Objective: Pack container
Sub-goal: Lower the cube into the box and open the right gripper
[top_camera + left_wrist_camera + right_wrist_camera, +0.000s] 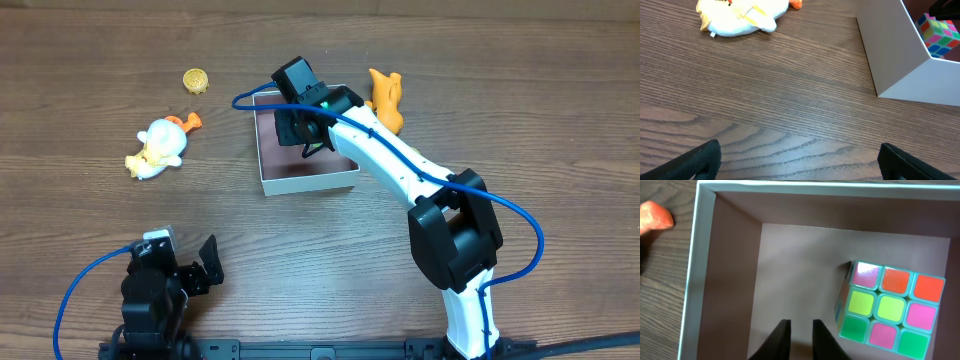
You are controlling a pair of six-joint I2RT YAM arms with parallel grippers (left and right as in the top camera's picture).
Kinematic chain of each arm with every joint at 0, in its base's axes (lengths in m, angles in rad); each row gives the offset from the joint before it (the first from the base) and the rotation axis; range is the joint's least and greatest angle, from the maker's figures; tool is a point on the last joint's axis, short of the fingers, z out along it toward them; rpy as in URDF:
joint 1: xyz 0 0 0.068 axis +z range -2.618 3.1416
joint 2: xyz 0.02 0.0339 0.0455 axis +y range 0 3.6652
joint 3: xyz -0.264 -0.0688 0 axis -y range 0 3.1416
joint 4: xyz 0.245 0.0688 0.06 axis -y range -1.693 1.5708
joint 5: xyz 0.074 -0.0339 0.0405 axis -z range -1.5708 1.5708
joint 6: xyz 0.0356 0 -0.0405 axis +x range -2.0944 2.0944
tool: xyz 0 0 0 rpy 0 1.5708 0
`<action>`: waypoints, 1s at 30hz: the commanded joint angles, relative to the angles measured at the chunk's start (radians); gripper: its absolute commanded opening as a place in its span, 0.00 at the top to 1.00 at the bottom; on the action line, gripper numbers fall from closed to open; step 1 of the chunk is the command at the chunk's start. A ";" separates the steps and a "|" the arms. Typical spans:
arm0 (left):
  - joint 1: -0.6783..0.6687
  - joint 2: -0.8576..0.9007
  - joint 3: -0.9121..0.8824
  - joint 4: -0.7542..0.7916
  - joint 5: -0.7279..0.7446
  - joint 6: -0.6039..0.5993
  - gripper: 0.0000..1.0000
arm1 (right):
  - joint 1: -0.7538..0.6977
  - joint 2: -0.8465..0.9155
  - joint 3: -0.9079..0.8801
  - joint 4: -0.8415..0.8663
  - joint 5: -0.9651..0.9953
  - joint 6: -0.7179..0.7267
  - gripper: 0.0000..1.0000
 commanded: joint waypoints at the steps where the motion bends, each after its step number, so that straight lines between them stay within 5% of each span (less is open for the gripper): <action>1: 0.007 -0.008 -0.010 0.002 0.006 0.019 0.00 | -0.002 0.029 -0.004 0.001 0.005 0.005 0.85; 30: 0.007 -0.008 -0.010 0.002 0.006 0.019 0.00 | -0.087 0.076 -0.004 0.018 0.008 -0.001 0.83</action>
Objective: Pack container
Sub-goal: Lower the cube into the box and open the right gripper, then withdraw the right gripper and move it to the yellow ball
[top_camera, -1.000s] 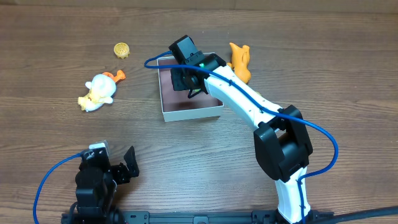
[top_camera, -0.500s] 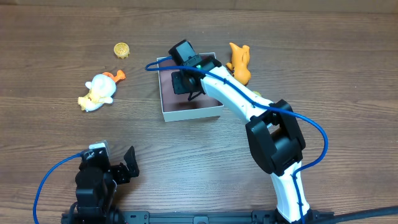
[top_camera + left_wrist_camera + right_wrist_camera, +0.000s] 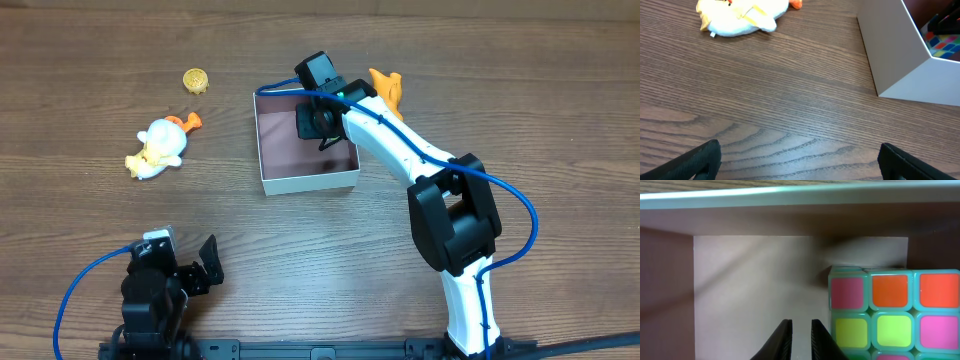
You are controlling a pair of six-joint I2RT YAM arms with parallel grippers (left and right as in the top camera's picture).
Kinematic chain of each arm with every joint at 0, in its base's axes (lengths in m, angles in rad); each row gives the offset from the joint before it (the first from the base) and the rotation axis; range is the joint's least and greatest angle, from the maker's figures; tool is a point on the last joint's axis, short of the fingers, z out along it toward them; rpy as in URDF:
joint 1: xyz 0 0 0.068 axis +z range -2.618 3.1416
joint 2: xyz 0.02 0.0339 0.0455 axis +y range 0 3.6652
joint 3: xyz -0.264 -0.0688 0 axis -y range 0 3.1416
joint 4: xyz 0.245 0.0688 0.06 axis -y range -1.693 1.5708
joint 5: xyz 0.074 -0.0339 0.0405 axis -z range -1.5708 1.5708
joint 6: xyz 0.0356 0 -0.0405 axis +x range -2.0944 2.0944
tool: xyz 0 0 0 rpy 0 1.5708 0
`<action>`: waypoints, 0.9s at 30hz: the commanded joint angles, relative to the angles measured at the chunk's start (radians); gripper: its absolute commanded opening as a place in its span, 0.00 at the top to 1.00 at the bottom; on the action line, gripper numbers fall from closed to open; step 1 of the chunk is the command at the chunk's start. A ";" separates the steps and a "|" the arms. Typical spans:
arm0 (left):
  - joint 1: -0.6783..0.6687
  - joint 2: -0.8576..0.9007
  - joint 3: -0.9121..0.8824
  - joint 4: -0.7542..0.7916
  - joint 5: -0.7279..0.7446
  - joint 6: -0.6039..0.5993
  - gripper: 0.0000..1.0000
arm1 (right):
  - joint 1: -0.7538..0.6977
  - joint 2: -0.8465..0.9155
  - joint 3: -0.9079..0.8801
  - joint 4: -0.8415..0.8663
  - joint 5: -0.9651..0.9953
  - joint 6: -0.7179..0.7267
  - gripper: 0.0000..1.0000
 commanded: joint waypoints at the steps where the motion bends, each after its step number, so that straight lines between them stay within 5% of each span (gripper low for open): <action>1: 0.007 -0.008 -0.010 0.002 0.006 0.019 0.00 | 0.005 0.005 -0.003 0.003 0.006 -0.002 0.76; 3: 0.007 -0.008 -0.010 0.002 0.006 0.019 0.00 | 0.015 0.004 0.002 -0.005 0.000 -0.020 0.53; 5: 0.007 -0.008 -0.010 0.002 0.006 0.019 0.00 | 0.026 0.004 0.032 -0.037 0.001 -0.040 0.47; 16: 0.007 -0.008 -0.010 0.002 0.006 0.019 0.00 | 0.039 0.003 0.354 -0.249 0.041 -0.093 0.37; 22: 0.007 -0.008 -0.010 0.002 0.006 0.019 0.00 | -0.030 -0.023 0.405 -0.369 0.167 -0.078 0.24; 27: 0.007 -0.008 -0.010 0.002 0.006 0.019 0.00 | -0.127 -0.051 0.405 -0.449 0.158 -0.056 0.24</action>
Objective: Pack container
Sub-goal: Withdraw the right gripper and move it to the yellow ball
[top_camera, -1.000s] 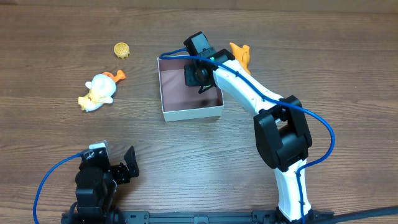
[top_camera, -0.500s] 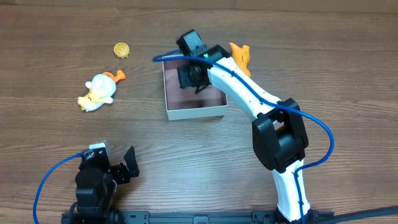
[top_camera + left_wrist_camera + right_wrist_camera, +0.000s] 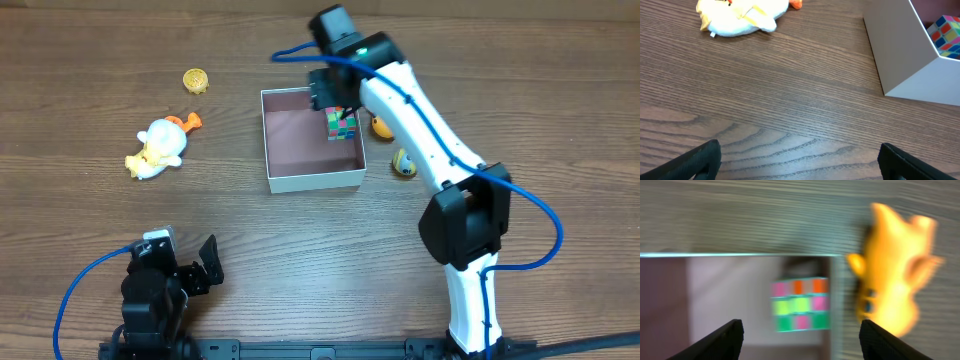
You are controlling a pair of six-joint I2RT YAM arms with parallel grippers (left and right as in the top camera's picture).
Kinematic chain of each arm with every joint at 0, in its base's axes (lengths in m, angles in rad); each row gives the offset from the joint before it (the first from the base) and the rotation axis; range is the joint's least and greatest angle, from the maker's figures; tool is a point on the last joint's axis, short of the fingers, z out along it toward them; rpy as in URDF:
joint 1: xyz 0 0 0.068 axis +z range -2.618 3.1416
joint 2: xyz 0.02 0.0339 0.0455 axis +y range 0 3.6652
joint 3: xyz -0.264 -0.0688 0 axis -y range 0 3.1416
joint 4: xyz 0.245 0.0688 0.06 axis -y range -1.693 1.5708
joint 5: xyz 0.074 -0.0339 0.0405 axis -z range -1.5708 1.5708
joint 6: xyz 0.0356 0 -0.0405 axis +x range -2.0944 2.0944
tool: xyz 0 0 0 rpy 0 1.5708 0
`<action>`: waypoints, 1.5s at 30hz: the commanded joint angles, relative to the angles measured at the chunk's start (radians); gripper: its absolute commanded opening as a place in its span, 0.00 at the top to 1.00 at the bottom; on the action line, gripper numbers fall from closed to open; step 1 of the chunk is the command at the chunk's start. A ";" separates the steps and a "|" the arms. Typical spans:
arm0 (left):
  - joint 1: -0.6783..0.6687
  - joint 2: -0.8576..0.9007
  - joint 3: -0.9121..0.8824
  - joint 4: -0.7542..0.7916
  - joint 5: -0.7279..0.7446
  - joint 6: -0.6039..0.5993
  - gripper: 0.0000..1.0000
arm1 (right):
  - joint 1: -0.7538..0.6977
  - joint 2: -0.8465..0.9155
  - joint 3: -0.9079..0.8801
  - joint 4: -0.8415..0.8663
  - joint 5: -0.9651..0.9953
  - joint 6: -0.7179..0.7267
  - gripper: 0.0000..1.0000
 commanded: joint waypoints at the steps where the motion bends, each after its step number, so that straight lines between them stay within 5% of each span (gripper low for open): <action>1: 0.007 -0.008 -0.010 0.002 0.006 0.019 0.00 | -0.056 -0.058 0.032 -0.045 0.017 0.009 0.24; 3: 0.007 -0.008 -0.010 0.002 0.006 0.019 0.00 | -0.056 -0.058 0.032 -0.068 0.014 -0.005 0.26; 5: 0.007 -0.008 -0.010 0.002 0.006 0.019 0.00 | -0.044 -0.059 0.032 -0.070 0.014 -0.004 0.38; 8: 0.007 -0.008 -0.010 0.002 0.006 0.019 0.00 | -0.032 -0.060 0.032 -0.070 0.013 -0.003 0.77; 13: 0.007 -0.008 -0.010 0.002 0.006 0.019 0.00 | -0.029 -0.065 0.032 -0.106 -0.069 0.013 0.95; 29: 0.007 -0.008 -0.010 0.002 0.006 0.019 0.00 | 0.095 -0.065 -0.029 -0.150 -0.061 0.062 0.96; 45: 0.007 -0.008 -0.010 0.002 0.006 0.019 0.00 | 0.046 -0.065 -0.304 0.129 -0.054 0.068 0.94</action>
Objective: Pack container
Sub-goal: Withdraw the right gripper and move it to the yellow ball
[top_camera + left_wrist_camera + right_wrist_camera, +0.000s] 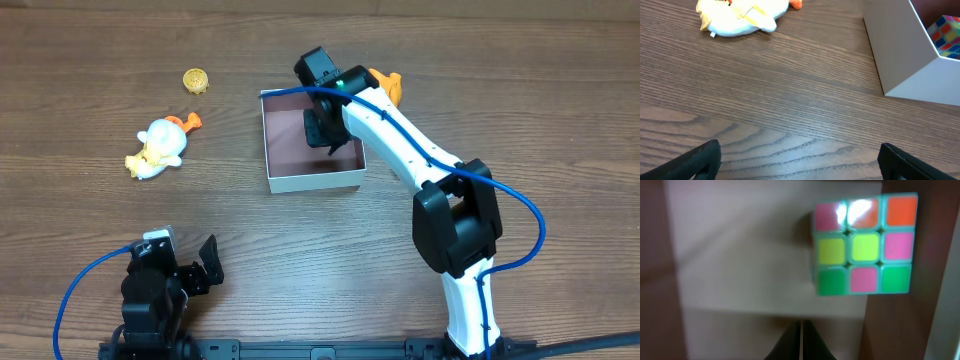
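Note:
A white box (315,182) with a brownish inside stands mid-table. In it lies a colour cube (865,245), close to the right wall; the left wrist view shows the cube (947,34) over the box wall (900,60). My right gripper (322,130) is down inside the box, shut with nothing held (801,340), just left of and short of the cube. An orange toy (388,84) lies behind the box's far right corner, partly hidden by the arm. My left gripper (800,165) rests open at the near left (170,275).
A white plush duck (158,148) with an orange beak lies left of the box, also at the top of the left wrist view (740,12). A small gold round piece (195,80) sits at the far left. Bare wood (300,260) lies between the left gripper and the box.
My right gripper was open and high over the box's far right corner, with cube and orange toy below. Now it is shut and low inside the box beside the cube. The left arm is unchanged.
The right gripper first sat almost shut inside the box, left of the cube, then nearer the far wall. By 1.5 s ago it was open above the box, and the box stood slightly further right. Now it is back inside, shut.

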You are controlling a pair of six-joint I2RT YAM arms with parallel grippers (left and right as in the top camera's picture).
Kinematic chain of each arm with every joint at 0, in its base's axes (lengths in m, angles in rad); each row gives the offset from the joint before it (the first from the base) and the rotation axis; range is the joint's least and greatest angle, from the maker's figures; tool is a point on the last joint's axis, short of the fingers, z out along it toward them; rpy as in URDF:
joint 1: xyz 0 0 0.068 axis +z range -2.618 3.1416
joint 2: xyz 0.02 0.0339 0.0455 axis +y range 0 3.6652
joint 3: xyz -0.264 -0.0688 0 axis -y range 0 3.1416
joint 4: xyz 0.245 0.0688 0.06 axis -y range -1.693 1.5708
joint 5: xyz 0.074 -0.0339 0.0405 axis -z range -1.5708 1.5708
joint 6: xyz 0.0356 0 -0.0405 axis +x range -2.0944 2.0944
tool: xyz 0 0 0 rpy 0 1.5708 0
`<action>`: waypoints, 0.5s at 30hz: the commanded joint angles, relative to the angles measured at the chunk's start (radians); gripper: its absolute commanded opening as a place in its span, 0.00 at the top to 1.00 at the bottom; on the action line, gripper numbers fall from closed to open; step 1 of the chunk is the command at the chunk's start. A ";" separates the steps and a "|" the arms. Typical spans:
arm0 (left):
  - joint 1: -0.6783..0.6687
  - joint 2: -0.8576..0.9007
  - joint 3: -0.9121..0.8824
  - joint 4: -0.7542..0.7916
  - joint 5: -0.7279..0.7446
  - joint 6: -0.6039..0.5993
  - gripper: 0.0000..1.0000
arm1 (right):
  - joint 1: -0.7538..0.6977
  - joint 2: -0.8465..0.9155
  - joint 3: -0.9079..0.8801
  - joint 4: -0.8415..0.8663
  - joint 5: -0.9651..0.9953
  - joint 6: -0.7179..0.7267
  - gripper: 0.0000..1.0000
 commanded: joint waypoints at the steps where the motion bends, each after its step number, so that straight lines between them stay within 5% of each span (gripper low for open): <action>1: 0.007 -0.008 -0.010 0.002 0.006 0.019 0.00 | -0.042 -0.046 -0.042 0.037 0.014 0.008 0.94; 15: 0.007 -0.008 -0.010 0.002 0.006 0.019 0.00 | -0.096 -0.046 -0.048 0.096 -0.005 -0.030 0.94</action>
